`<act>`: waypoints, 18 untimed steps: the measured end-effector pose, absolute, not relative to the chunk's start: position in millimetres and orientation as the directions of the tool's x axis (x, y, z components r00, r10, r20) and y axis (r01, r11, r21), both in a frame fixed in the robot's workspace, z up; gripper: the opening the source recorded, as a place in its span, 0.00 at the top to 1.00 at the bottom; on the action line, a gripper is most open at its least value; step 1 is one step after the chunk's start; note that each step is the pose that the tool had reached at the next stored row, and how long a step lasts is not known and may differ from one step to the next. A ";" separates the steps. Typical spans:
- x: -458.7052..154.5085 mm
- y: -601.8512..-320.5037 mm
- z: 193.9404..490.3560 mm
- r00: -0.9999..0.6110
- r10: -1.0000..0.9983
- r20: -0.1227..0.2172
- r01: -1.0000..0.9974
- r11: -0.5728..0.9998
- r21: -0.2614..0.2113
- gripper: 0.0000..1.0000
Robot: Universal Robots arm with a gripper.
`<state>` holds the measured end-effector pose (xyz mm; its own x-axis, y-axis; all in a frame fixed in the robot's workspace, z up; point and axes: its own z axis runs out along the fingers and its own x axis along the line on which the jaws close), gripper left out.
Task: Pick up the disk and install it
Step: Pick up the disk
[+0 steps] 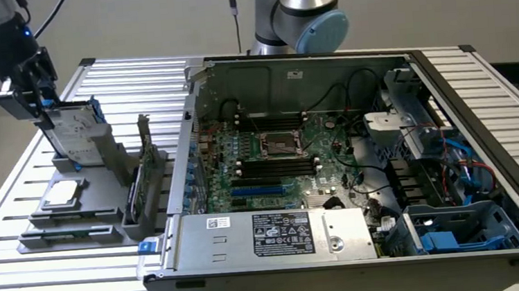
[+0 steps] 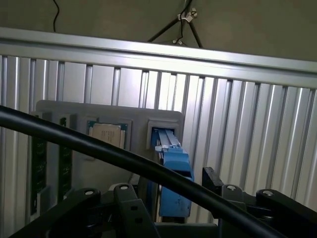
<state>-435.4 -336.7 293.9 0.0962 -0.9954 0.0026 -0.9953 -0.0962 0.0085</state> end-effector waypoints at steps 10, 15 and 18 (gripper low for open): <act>-435.8 -336.7 292.9 0.095 -0.995 -0.006 -0.995 -0.095 0.008 0.40; -436.7 -336.8 292.5 0.085 -0.996 -0.011 -0.996 -0.085 0.008 0.40; -437.2 -336.8 291.9 0.078 -0.997 -0.011 -0.997 -0.078 0.008 0.40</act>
